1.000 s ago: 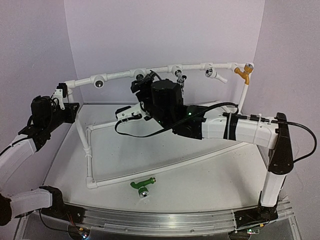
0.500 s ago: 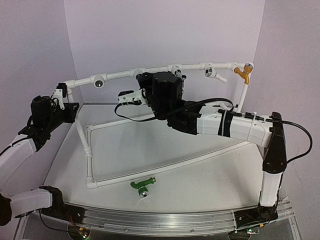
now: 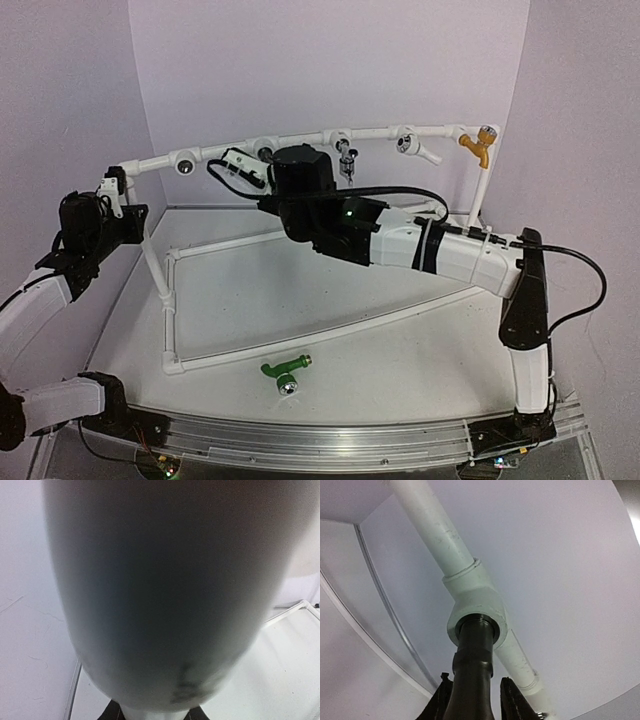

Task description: Install the water faucets

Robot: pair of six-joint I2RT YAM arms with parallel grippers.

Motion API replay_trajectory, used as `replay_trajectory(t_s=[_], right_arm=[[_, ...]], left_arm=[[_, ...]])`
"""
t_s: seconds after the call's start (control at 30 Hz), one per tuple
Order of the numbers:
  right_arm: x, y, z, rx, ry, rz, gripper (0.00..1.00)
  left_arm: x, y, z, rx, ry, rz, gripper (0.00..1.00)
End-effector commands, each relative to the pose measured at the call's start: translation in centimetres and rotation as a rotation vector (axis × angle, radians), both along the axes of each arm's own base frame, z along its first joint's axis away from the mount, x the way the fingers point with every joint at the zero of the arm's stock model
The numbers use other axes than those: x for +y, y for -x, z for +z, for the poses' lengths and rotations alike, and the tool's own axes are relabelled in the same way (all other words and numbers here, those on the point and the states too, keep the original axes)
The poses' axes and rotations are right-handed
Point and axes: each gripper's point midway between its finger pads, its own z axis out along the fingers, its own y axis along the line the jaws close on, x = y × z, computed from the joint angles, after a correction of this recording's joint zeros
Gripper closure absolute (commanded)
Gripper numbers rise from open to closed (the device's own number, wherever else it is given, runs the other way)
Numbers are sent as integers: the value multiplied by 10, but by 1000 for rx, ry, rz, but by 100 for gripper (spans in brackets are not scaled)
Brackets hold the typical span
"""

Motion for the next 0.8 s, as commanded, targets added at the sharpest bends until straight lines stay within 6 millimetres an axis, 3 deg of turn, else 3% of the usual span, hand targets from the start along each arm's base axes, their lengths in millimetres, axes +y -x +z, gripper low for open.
replay_trajectory(t_s=[0.0, 0.17, 0.37, 0.5, 0.7, 0.77], right_arm=[[-20, 2, 36, 298, -891, 84, 100], [-36, -13, 28, 675, -1395, 232, 100], [-28, 6, 52, 866, -1630, 441, 97], [-23, 18, 53, 919, -1596, 501, 68], [-31, 33, 16, 948, -1357, 422, 19], [-38, 41, 6, 951, -1267, 401, 6]], left_arm=[[-29, 8, -4, 59, 77, -120, 100], [-31, 7, -6, 65, 81, -131, 100], [-31, 7, -6, 67, 80, -129, 100], [-31, 7, -6, 66, 79, -131, 100], [-30, 7, -7, 66, 76, -124, 100], [-29, 7, -6, 64, 74, -118, 100]])
